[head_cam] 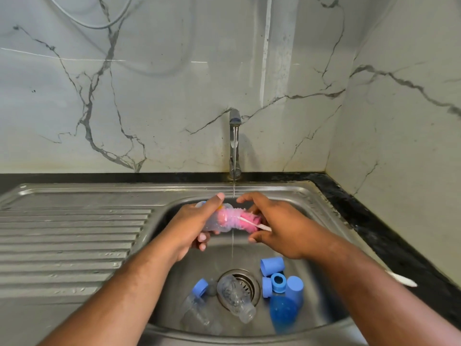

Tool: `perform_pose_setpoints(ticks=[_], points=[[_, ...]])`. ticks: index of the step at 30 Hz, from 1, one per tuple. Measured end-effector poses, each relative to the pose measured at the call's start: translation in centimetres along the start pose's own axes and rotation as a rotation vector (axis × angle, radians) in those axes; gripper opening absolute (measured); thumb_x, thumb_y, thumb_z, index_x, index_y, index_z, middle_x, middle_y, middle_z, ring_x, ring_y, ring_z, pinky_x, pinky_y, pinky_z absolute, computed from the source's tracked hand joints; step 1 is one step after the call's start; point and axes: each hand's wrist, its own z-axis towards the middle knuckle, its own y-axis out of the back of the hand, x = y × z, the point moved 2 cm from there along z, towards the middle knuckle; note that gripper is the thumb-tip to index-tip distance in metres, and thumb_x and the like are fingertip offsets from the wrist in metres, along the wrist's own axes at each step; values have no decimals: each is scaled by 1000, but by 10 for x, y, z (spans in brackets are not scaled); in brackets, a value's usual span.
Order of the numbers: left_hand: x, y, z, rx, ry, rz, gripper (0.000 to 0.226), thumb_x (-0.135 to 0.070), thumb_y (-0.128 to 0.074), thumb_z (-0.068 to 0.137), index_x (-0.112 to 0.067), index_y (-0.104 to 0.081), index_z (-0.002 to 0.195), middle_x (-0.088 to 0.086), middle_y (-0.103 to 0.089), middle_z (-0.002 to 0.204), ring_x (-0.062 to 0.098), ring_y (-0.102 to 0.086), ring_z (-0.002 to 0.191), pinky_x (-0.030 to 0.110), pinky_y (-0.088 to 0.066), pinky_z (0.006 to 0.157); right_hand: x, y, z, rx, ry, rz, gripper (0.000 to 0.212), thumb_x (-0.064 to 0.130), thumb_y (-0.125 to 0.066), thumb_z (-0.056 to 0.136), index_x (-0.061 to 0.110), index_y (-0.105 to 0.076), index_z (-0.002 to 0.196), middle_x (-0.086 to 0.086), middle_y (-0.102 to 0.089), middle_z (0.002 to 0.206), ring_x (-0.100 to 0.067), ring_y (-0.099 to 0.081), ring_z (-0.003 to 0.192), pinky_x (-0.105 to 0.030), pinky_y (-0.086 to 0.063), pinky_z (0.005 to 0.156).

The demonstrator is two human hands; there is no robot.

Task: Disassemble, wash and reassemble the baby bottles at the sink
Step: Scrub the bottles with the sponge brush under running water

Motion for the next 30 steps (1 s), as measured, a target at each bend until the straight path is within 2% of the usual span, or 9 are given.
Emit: perform_pose_setpoints(ticks=[1, 3, 5, 12, 15, 18, 21, 26, 30], points=[[0, 5, 1, -34, 6, -27, 50, -61, -60, 91, -16, -75, 106, 15, -65, 76, 9, -34, 39, 20, -34, 41, -2, 2, 0, -36, -23, -29, 59, 26, -80, 86, 39, -48, 134, 15, -66, 112, -3, -63, 97, -22, -48, 86], [1, 11, 2, -72, 44, -91, 51, -60, -56, 95, -13, -72, 106, 16, -64, 80, 9, -32, 38, 19, -31, 41, -9, 17, -3, -154, -89, -202, 26, 40, -76, 88, 41, -63, 110, 16, -69, 94, -6, -64, 88, -28, -50, 77], [3, 12, 1, -58, 86, -120, 52, -61, -54, 96, -13, -70, 107, 17, -64, 82, 8, -31, 38, 18, -30, 42, -13, 32, -7, -258, -124, -368, 9, 46, -69, 91, 38, -68, 93, 13, -67, 85, -10, -61, 83, -30, -43, 68], [11, -15, -1, 50, 137, -62, 57, -64, -58, 91, -12, -71, 111, 10, -66, 70, 9, -36, 40, 20, -37, 41, -9, 10, 4, -221, 24, -363, 9, 35, -64, 93, 32, -71, 98, 8, -70, 91, -14, -63, 87, -36, -51, 78], [9, -8, 1, 9, 171, -96, 61, -64, -55, 92, -8, -71, 108, 13, -66, 74, 8, -35, 39, 20, -34, 42, -16, 9, 5, -353, 82, -308, 13, 43, -72, 89, 31, -70, 89, 12, -64, 79, -10, -57, 75, -33, -47, 70], [12, -6, -1, 25, 261, -157, 61, -65, -53, 94, -8, -70, 109, 11, -64, 69, 6, -36, 38, 19, -35, 40, -19, 11, 6, -593, 192, -537, 16, 49, -77, 83, 33, -72, 83, 13, -66, 75, -16, -57, 75, -36, -41, 76], [11, -11, 0, 56, 277, -260, 60, -64, -54, 94, -6, -67, 104, 9, -63, 67, 6, -37, 39, 18, -35, 39, -24, 7, 7, -697, 224, -610, 16, 45, -71, 90, 30, -75, 86, 9, -68, 77, -22, -59, 74, -38, -39, 72], [1, -6, 7, -4, -5, -304, 53, -57, -65, 88, -11, -60, 114, 12, -60, 79, 8, -38, 47, 24, -38, 44, -31, -7, 16, -657, 66, -549, 33, 47, -63, 96, 25, -65, 71, 5, -65, 66, -24, -62, 60, -31, -37, 51], [-2, 2, 7, -30, -271, -90, 51, -49, -81, 80, -17, -58, 113, 11, -62, 96, 15, -52, 65, 36, -54, 60, -33, -10, 19, -505, -151, -507, 42, 54, -47, 102, 24, -63, 78, 3, -68, 74, -23, -61, 68, -32, -38, 56]])
